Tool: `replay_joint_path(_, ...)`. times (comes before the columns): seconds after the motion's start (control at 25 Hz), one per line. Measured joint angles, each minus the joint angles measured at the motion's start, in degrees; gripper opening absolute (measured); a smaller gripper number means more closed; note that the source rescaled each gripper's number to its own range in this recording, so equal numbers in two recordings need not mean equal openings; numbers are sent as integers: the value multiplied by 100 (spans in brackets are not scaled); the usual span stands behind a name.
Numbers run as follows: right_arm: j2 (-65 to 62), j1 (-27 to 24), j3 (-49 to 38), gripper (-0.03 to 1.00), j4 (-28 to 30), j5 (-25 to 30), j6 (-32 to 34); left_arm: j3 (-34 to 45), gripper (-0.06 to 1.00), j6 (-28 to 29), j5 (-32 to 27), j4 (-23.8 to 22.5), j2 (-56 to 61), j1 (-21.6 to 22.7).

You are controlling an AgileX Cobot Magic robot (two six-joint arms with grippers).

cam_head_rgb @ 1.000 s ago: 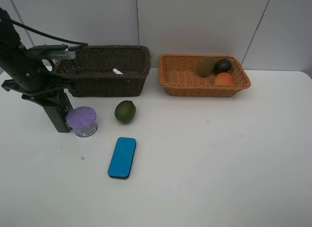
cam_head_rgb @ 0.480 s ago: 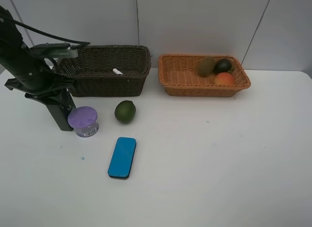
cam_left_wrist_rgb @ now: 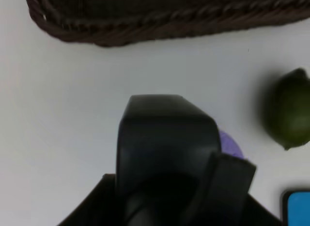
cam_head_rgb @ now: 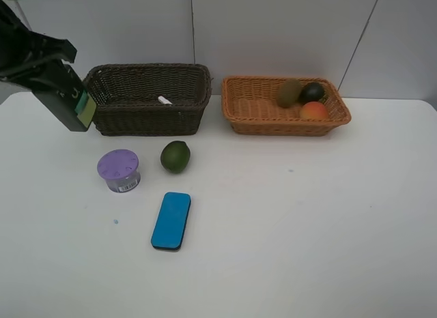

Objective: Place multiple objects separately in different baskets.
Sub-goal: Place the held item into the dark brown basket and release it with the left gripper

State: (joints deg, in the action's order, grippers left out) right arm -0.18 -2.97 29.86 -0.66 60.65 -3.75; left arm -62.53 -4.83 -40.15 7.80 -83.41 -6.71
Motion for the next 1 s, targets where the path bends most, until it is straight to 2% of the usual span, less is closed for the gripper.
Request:
replay_joint_path(0.08, 0, 0, 0, 100, 0, 0, 0, -226, 53, -98, 76, 0, 144, 0)
replay_joint_path(0.16, 0, 0, 0, 100, 0, 0, 0, -462, 53, -189, 417, 0, 158, 0)
replay_joint_path(0.44, 0, 0, 0, 100, 0, 0, 0, -561, 53, -244, 2183, -5, -357, 0)
replay_joint_path(0.52, 0, 0, 0, 100, 0, 0, 0, -561, 53, -252, 2367, -5, -485, 0)
replay_joint_path(0.56, 0, 0, 0, 100, 0, 0, 0, -586, 53, -257, 2676, -5, -853, 0)
replay_joint_path(0.84, 0, 0, 0, 100, 0, 0, 0, -1311, 53, -269, 3166, -24, -2452, 0)
replay_joint_path(1.0, 0, 0, 0, 100, 0, 0, 0, -1865, 53, -211, 3015, -24, -3171, 0)
